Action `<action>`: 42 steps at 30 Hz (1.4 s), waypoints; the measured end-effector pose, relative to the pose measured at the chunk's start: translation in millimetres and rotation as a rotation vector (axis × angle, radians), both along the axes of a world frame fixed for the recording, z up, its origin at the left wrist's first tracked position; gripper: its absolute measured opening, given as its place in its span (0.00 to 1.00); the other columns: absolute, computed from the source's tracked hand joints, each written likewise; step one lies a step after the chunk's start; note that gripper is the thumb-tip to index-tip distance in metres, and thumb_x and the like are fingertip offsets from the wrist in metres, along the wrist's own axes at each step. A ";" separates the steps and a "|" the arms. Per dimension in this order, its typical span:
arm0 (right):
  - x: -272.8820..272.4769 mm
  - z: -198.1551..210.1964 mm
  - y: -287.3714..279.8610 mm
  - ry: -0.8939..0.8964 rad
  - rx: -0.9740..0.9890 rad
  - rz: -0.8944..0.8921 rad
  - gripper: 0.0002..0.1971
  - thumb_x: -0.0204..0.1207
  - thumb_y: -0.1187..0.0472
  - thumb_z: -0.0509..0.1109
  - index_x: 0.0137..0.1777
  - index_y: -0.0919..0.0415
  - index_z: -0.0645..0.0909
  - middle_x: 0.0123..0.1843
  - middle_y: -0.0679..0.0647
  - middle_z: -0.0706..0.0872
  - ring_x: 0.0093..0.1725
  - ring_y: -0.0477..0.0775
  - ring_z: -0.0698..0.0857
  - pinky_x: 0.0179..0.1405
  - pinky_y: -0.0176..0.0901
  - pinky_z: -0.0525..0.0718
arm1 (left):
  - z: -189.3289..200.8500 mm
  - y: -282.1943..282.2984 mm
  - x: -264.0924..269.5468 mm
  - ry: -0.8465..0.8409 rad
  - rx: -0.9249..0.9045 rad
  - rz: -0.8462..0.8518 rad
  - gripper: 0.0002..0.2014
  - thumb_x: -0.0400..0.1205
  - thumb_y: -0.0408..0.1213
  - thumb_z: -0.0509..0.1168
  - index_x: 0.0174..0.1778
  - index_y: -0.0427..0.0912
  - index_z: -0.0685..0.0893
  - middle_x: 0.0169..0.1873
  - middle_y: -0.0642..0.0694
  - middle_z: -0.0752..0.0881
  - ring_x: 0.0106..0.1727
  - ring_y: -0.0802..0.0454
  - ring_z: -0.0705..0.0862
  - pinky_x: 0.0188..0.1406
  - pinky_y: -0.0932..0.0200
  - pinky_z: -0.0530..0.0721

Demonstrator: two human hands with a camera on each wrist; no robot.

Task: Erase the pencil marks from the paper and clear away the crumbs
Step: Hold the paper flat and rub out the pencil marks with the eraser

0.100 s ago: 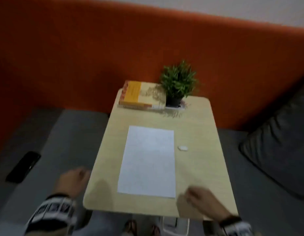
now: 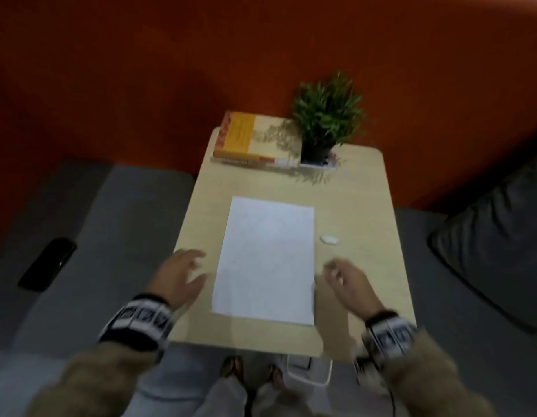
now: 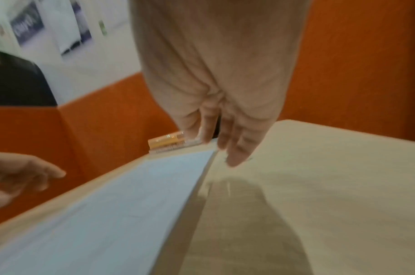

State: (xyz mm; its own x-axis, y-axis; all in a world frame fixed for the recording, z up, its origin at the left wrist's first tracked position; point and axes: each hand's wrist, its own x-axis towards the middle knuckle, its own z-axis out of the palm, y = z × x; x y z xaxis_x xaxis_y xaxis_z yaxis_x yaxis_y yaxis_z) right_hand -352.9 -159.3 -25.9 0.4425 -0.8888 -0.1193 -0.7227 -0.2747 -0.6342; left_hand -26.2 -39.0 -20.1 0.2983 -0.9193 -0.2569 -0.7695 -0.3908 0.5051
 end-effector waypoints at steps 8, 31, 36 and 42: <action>36.8 -46.9 -84.4 0.347 -0.061 -0.196 0.13 0.74 0.74 0.65 0.59 0.71 0.75 0.60 0.74 0.74 0.56 0.73 0.74 0.48 0.53 0.72 | -38.3 -24.4 -26.0 -0.181 0.337 -0.344 0.53 0.66 0.64 0.73 0.81 0.64 0.48 0.83 0.64 0.41 0.84 0.42 0.38 0.76 0.25 0.39; 166.2 -39.3 36.8 0.126 -0.153 0.192 0.07 0.72 0.67 0.62 0.36 0.67 0.79 0.32 0.64 0.79 0.27 0.59 0.76 0.27 0.43 0.65 | -64.4 -34.4 -18.1 -0.170 0.283 -0.401 0.67 0.50 0.76 0.71 0.79 0.68 0.37 0.81 0.65 0.32 0.82 0.41 0.28 0.68 0.15 0.35; 146.7 -37.3 73.2 0.095 -0.140 0.338 0.07 0.67 0.68 0.61 0.29 0.66 0.73 0.27 0.61 0.76 0.25 0.56 0.73 0.21 0.40 0.61 | -65.6 -33.4 -19.4 -0.170 0.273 -0.394 0.66 0.51 0.76 0.71 0.79 0.68 0.36 0.80 0.65 0.31 0.81 0.41 0.27 0.68 0.15 0.35; 158.2 -44.5 59.3 0.086 -0.247 0.300 0.07 0.69 0.72 0.63 0.31 0.66 0.75 0.28 0.62 0.78 0.26 0.55 0.73 0.19 0.43 0.67 | -66.5 -33.0 -18.9 -0.162 0.281 -0.397 0.67 0.50 0.76 0.71 0.79 0.68 0.36 0.80 0.65 0.31 0.81 0.41 0.27 0.68 0.15 0.35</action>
